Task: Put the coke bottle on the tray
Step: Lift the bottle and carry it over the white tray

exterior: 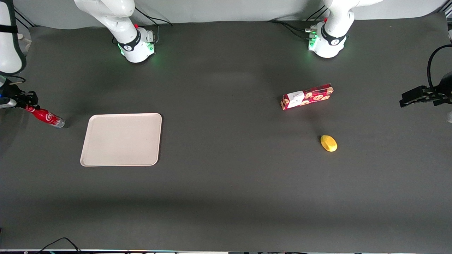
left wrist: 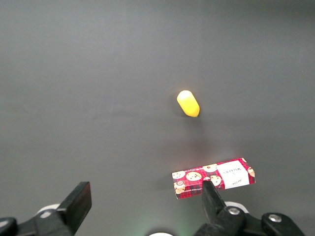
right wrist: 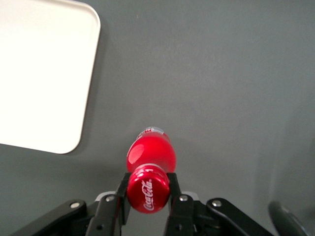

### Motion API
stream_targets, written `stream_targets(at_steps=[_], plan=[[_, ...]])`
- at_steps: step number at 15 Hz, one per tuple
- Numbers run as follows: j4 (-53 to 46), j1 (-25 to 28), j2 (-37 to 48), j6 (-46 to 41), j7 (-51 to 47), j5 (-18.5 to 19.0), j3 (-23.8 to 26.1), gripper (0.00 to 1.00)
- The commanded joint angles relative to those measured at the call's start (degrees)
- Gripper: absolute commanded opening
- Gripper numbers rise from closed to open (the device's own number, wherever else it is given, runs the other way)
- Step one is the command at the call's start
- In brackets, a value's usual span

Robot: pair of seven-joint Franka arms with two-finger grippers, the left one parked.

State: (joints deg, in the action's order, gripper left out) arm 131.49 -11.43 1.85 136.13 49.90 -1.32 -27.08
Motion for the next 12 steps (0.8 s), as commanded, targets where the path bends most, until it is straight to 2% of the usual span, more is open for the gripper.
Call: stream_targets(at_steps=[1,4,6,7,12], plan=[[-10.7,1.32,1.67,-12.52,-3.92,-0.53,0.44,0.0],[-20.8,1.59,1.67,-22.98,-9.71,1.04,3.95,0.0],[-26.96,2.2,1.5,-29.05,-15.94,5.25,7.98,0.0],[-29.95,2.12,0.97,-31.16,-19.2,5.97,10.53,0.0],[-47.26,2.03,-7.1,-42.5,-33.61,6.85,22.22,0.0]])
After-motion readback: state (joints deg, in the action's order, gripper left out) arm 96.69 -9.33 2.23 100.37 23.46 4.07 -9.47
